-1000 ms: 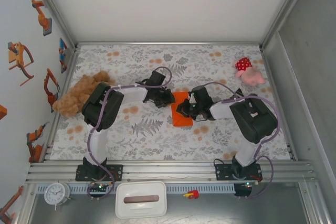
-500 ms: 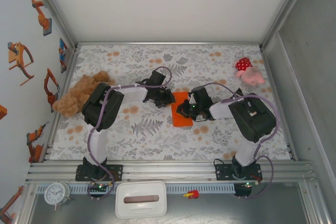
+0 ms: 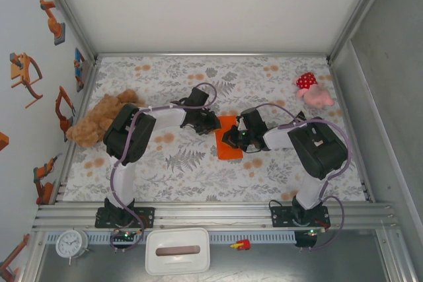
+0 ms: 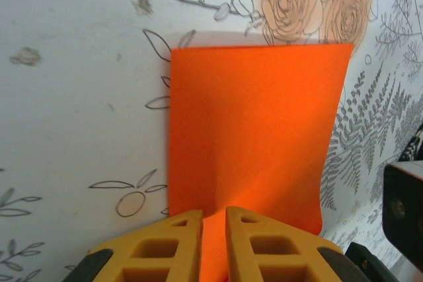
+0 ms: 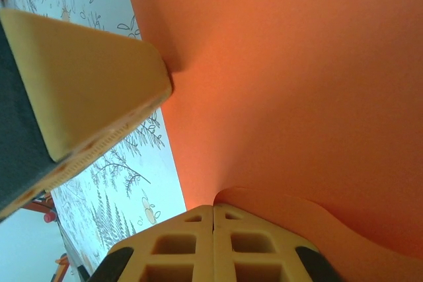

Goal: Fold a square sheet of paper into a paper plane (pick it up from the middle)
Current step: Fold the triangle a second time at the center of the table.

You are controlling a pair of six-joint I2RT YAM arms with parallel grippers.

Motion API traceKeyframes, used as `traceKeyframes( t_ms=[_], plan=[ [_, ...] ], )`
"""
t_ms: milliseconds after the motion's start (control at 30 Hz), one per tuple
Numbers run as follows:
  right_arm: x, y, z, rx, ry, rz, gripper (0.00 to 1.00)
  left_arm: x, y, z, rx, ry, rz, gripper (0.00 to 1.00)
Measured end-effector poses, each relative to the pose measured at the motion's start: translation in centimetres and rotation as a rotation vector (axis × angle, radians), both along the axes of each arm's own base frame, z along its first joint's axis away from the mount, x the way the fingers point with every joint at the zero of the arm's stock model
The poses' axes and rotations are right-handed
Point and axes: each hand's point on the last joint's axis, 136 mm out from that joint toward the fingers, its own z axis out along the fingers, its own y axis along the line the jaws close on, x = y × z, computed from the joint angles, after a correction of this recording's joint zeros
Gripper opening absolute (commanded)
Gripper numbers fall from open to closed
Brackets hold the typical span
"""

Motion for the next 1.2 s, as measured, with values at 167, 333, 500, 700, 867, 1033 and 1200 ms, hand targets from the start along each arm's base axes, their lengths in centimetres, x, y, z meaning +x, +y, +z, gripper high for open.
traceKeyframes(
  t_ms=[167, 333, 500, 700, 867, 1033, 1200],
  plan=[
    [0.0, 0.1, 0.1, 0.005, 0.003, 0.006, 0.13, 1.8, 2.1, 1.8, 0.030, -0.050, 0.064, 0.32],
    [0.4, 0.7, 0.7, 0.032, -0.014, 0.021, 0.29, 3.8, 4.3, 5.5, 0.016, -0.138, 0.136, 0.36],
    [0.5, 1.0, 1.1, 0.048, -0.027, 0.030, 0.33, 3.4, 6.2, 6.7, 0.026, -0.167, 0.172, 0.37],
    [0.5, 1.0, 1.1, 0.046, -0.031, 0.034, 0.32, 1.4, 6.9, 5.5, 0.035, -0.132, 0.158, 0.37],
    [0.5, 1.0, 1.1, 0.043, -0.039, 0.042, 0.31, -0.1, 6.5, 4.8, 0.017, -0.108, 0.136, 0.38],
    [0.5, 1.0, 1.0, 0.040, -0.055, 0.054, 0.27, -1.4, 5.4, 4.2, -0.014, -0.089, 0.113, 0.38],
    [0.6, 0.8, 0.6, 0.022, -0.067, 0.052, 0.18, -2.3, 4.4, 4.2, -0.039, -0.079, 0.097, 0.37]
  ],
)
